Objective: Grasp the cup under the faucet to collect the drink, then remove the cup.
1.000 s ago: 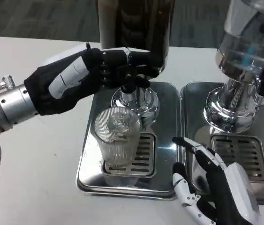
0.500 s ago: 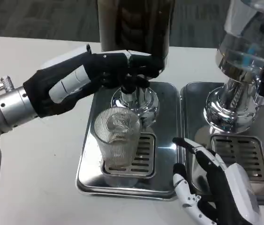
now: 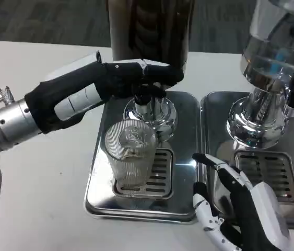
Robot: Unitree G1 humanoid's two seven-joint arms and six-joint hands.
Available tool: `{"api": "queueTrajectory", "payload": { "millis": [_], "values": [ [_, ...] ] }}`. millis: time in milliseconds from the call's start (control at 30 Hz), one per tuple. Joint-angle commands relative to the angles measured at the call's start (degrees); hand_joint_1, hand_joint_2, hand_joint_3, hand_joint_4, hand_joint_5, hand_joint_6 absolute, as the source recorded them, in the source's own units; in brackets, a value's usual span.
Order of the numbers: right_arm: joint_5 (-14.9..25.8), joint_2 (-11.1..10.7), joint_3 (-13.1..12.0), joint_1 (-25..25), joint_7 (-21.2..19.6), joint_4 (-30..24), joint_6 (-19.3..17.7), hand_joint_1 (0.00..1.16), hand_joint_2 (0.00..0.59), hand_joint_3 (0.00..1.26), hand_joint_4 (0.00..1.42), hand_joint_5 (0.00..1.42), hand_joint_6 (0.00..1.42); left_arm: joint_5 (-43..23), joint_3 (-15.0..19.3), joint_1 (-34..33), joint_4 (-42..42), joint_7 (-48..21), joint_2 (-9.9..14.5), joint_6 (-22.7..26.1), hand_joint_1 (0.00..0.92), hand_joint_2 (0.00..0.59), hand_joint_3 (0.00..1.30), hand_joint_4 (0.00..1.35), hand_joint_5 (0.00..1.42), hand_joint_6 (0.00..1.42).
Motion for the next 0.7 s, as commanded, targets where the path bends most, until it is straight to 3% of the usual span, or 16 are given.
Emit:
{"api": "queueTrajectory", "payload": {
  "millis": [33,700],
  "values": [
    [0.39,0.13,-0.31,-0.08,0.26,-0.20,0.22,0.36,0.464,0.26,0.20,0.15,0.05,1.43,-1.14,1.22,-0.68,-0.21,0.47,-2.71,0.000,0.095,0.26,0.13,0.12,0.22],
    [0.42,0.05,-0.75,0.06,0.96,-0.68,0.29,0.36,0.464,0.25,0.20,0.15,0.05,3.47,-3.35,2.25,-0.65,2.77,1.11,-11.90,0.000,0.088,0.24,0.10,0.10,0.22]
  ]
}}
